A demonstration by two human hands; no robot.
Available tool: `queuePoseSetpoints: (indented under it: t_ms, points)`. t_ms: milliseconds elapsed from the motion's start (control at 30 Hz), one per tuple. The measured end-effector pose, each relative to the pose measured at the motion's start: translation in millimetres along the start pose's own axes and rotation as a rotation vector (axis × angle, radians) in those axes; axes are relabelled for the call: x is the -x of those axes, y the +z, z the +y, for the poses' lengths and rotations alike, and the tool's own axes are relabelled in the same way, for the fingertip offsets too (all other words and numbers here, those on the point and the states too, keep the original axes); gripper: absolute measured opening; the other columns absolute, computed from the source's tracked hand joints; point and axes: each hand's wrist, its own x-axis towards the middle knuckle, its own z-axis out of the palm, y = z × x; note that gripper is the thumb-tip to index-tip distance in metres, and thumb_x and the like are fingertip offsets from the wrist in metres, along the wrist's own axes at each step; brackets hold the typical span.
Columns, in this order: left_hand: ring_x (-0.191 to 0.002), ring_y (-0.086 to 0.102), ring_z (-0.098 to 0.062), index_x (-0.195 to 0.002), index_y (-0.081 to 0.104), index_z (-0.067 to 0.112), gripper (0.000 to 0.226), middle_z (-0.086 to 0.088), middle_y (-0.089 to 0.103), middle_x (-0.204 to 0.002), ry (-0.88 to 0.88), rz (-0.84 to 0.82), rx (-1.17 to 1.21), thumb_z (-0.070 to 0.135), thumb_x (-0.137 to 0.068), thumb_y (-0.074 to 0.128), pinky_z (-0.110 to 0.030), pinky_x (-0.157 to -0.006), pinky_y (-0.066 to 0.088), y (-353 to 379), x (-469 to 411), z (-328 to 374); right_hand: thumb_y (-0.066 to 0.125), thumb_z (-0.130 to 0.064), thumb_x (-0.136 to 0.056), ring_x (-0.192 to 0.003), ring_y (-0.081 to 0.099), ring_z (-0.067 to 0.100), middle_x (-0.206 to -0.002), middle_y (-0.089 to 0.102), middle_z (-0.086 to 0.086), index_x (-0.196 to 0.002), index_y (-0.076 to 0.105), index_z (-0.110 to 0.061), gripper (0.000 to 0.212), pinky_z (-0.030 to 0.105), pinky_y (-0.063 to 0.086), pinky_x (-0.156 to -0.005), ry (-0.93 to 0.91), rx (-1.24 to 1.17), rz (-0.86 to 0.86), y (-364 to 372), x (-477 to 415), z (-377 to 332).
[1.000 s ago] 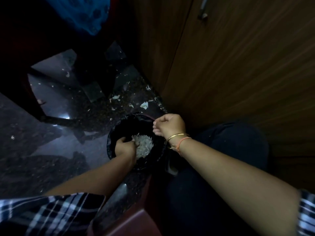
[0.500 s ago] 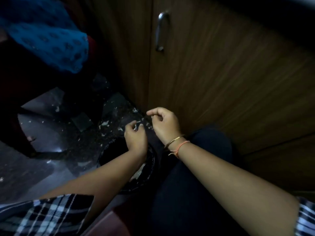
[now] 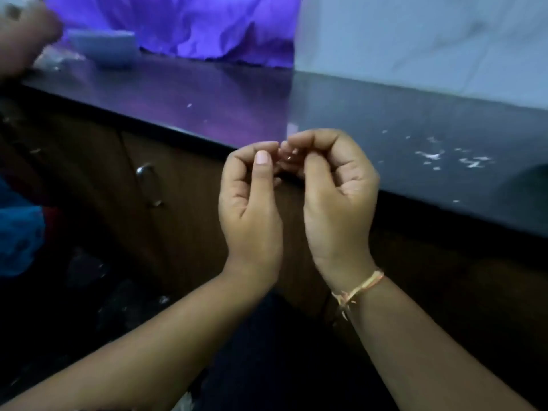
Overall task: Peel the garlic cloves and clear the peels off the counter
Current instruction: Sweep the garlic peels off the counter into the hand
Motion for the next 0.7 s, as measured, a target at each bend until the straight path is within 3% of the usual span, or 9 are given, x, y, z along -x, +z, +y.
queuePoseSetpoints:
  t_ms: [200,367,467,533,600,700]
  points:
    - [-0.093,0.058,-0.009,-0.093,0.056,0.018,0.013,0.002,0.06,-0.094,0.097,-0.169,0.014,0.015,-0.094,0.043,-0.021,-0.082,0.048,84.5,-3.4,6.0,0.043,0.006,-0.083,-0.078,0.063,0.014,-0.079,0.064,0.005,-0.078,0.061,-0.011,0.025,0.034,0.055,-0.08,-0.067,0.016,0.184,-63.2,-41.1,-40.4]
    - [-0.072,0.049,0.005,-0.084,0.058,0.02,0.018,0.013,0.053,-0.079,-0.181,-0.312,-0.158,0.025,-0.096,0.046,-0.019,-0.077,0.043,139.4,-21.9,-6.4,0.041,0.01,-0.084,-0.08,0.062,0.015,-0.077,0.065,0.003,-0.076,0.063,-0.013,0.033,0.032,0.054,-0.083,0.072,0.18,0.259,-124.1,-79.5,-42.8]
    - [-0.08,0.048,0.006,-0.088,0.062,0.022,0.029,0.017,0.054,-0.085,-0.256,-0.451,-0.312,0.039,-0.097,0.04,-0.022,-0.082,0.041,156.6,-39.1,-20.3,0.042,0.004,-0.084,-0.079,0.061,0.017,-0.077,0.065,0.002,-0.071,0.064,-0.021,0.035,0.034,0.05,-0.08,0.186,0.445,0.275,-161.5,-99.1,-36.6]
    - [-0.079,0.046,0.005,-0.095,0.065,0.02,0.038,0.016,0.054,-0.091,-0.21,-0.508,-0.418,0.042,-0.098,0.034,-0.017,-0.072,0.038,165.4,-53.1,-27.8,0.045,-0.001,-0.086,-0.078,0.055,0.017,-0.08,0.064,0.006,-0.074,0.064,-0.022,0.031,0.027,0.044,-0.071,0.316,0.689,0.161,-179.9,-111.9,-34.3]
    - [-0.081,0.048,-0.001,-0.101,0.066,0.017,0.047,0.009,0.056,-0.103,-0.208,-0.575,-0.528,0.045,-0.099,0.028,-0.02,-0.07,0.035,174.1,-68.5,-35.6,0.047,-0.008,-0.092,-0.089,0.054,0.013,-0.093,0.064,0.003,-0.09,0.068,-0.016,0.023,0.021,0.039,-0.066,0.413,0.891,-0.061,-192.4,-122.6,-32.2]
    - [-0.103,0.046,-0.014,-0.11,0.065,0.014,0.058,-0.004,0.055,-0.125,-0.226,-0.688,-0.707,0.049,-0.099,0.02,-0.025,-0.084,0.029,181.9,-91.3,-50.2,0.042,-0.02,-0.098,-0.113,0.055,0.023,-0.12,0.063,0.01,-0.115,0.061,0.002,0.034,0.027,0.041,-0.084,0.425,1.072,-0.247,-205.5,-137.6,-23.7]
